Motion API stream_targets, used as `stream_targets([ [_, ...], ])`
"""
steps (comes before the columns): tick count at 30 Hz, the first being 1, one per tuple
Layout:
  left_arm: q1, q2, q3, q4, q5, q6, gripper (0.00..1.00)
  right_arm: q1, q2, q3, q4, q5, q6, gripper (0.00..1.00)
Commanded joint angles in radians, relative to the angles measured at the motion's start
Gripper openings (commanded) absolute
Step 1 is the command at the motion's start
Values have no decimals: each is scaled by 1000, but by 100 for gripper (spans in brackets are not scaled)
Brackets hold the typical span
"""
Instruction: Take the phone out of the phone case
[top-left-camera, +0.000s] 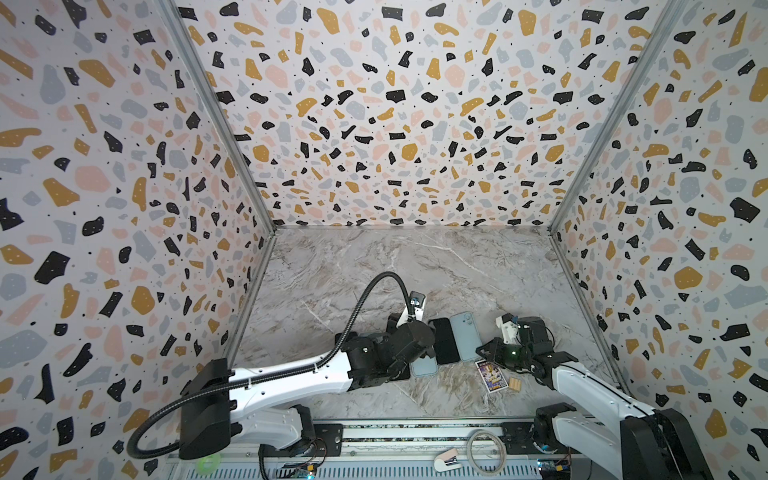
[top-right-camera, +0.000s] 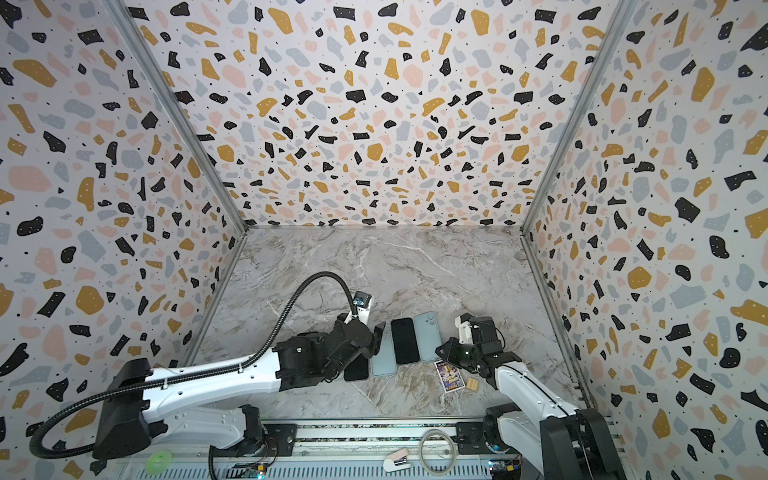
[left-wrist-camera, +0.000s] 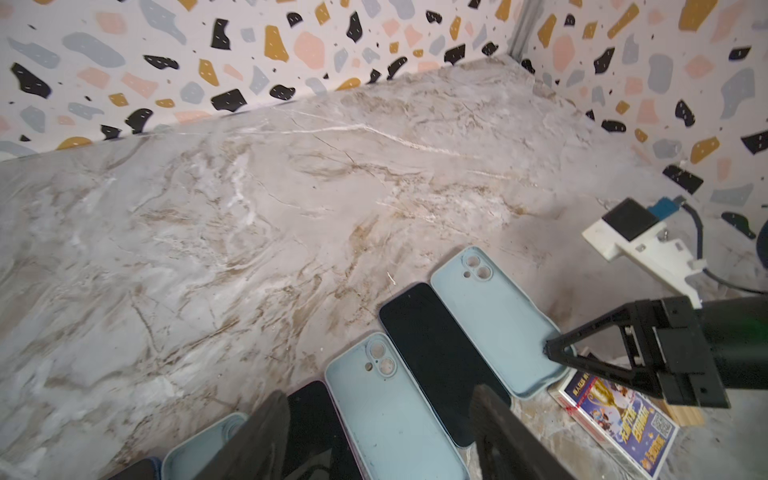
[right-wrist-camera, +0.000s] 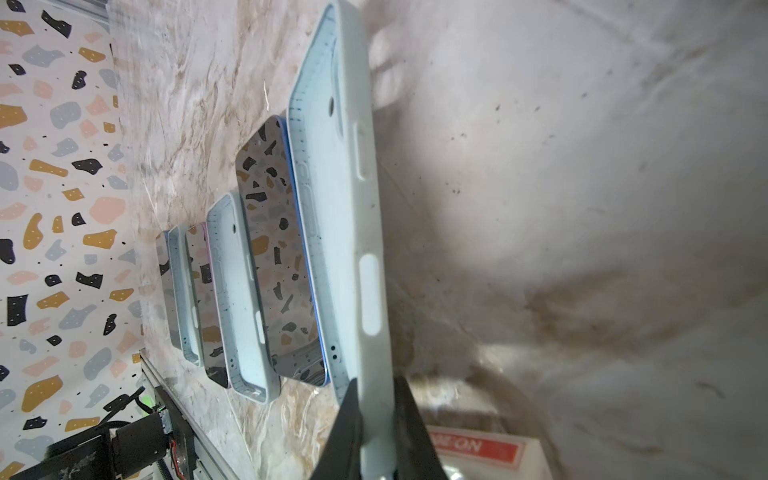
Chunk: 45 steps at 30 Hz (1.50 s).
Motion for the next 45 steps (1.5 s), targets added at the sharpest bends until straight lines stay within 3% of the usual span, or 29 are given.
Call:
stream_targets([
  [1, 24, -62, -28, -47, -82, -13, 81, -3, 8, 25, -25, 7, -24, 31],
  [7, 80, -168, -49, -78, -116, -7, 94, -18, -33, 59, -89, 43, -39, 68],
  [14, 175, -265, -82, -96, -151, -2, 100, -84, -114, 152, -243, 81, -111, 97],
  [20, 287, -308, -130, -48, -205, 17, 100, -93, -138, 241, -275, 138, -130, 99],
  [26, 446, -379, -241, 123, -320, 113, 100, -93, -191, 305, -231, 536, -187, 99],
  [31, 623, -466, -423, 390, -361, 230, 100, -100, -229, 140, 155, 761, -267, 99],
  [37, 776, -486, -685, 836, -360, 434, 99, -98, -94, -55, 687, 832, -435, 99],
  [40, 811, -412, -813, 1101, -339, 508, 100, -96, -34, -135, 944, 827, -509, 99],
  [43, 832, -296, -865, 1272, -239, 528, 99, -82, 76, -178, 1121, 805, -537, 99],
  [45, 847, -182, -902, 1468, -186, 548, 99, -49, 178, -213, 1297, 867, -598, 99],
])
